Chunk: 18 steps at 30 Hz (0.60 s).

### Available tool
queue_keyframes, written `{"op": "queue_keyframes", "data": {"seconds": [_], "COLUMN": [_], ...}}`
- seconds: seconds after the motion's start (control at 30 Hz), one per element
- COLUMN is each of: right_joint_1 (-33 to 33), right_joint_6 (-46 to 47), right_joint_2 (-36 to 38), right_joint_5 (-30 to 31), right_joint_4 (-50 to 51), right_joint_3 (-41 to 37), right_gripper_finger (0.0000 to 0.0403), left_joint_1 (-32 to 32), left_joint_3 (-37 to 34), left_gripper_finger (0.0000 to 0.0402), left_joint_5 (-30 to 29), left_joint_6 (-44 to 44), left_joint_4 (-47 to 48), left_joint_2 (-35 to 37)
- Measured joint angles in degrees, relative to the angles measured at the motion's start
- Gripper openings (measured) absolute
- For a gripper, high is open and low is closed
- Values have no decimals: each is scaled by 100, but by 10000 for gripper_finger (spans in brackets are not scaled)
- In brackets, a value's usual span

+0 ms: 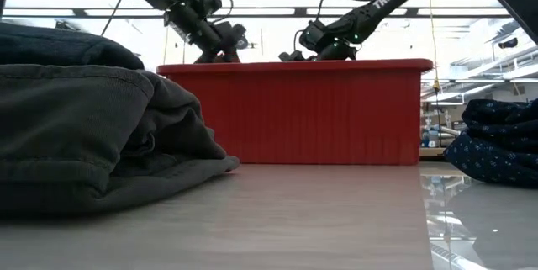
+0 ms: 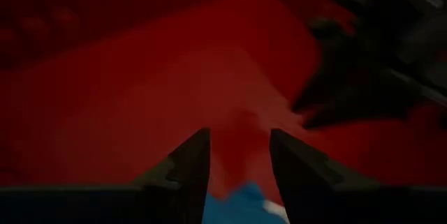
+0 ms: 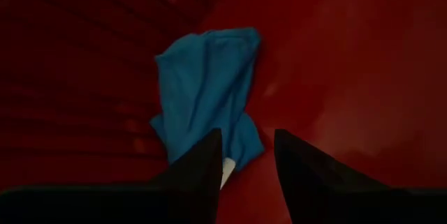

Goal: Fold laundry
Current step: Remove the light blue shorts from the red bin

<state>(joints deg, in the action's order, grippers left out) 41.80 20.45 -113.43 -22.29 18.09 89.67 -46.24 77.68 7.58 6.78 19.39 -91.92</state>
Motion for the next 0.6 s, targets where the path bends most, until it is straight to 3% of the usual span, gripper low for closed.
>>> {"op": "queue_keyframes", "data": {"seconds": [0.17,0.2,0.4,0.6], "right_joint_1": [-7,-2,0,9], "right_joint_6": [109,166,322,360], "right_joint_2": [2,2,4,4], "right_joint_5": [178,182,107,49], "right_joint_4": [-6,-8,24,8], "right_joint_3": [0,0,0,0], "right_gripper_finger": [137,137,137,137], "left_joint_1": [-156,-159,-144,-81], "left_joint_3": [174,182,189,222], "left_gripper_finger": [153,153,154,159], "left_joint_5": [-297,-127,-82,-508], "left_joint_6": [-189,-122,-299,-839], "left_joint_4": [-61,1,955,1356], "left_joint_2": [-590,-724,-1325,-1719]}}
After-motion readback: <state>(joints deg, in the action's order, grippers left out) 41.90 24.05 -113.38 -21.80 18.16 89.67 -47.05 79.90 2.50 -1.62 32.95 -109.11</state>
